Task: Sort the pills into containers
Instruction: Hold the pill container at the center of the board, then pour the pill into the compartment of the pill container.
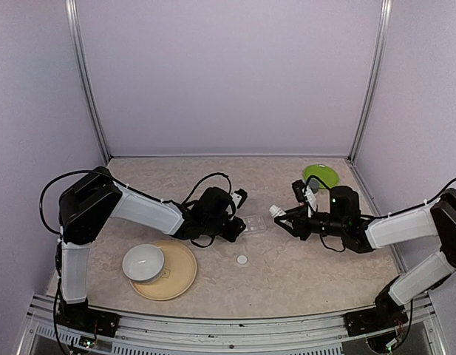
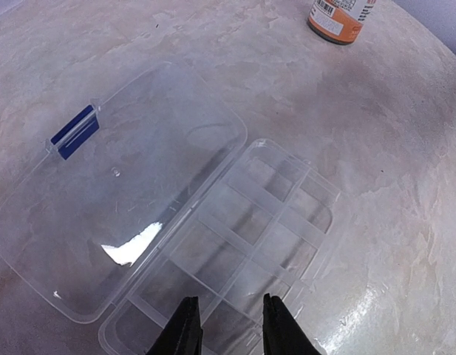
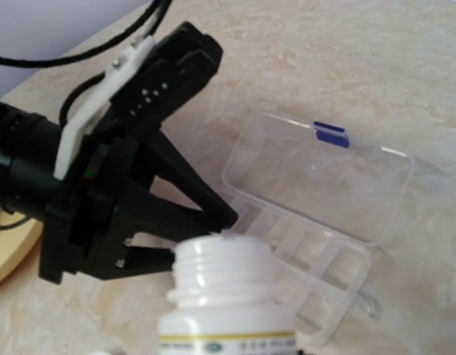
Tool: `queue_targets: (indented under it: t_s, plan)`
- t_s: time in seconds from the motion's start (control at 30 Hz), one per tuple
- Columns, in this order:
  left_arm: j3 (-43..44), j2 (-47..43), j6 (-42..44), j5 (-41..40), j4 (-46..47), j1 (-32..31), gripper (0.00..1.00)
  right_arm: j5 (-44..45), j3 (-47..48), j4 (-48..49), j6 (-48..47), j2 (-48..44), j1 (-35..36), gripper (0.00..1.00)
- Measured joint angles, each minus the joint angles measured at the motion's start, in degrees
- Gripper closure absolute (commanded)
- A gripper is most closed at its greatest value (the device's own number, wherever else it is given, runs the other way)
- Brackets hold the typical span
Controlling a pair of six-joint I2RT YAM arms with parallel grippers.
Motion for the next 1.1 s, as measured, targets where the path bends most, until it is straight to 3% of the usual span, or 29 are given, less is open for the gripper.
queue_targets:
  t_s: [1.1]
  plan:
    - [1.5,0.9,0.5,0.7,-1.0,0.1,0.71,0.6,2.8,5.3,-4.1,16.1,-0.3,1.00]
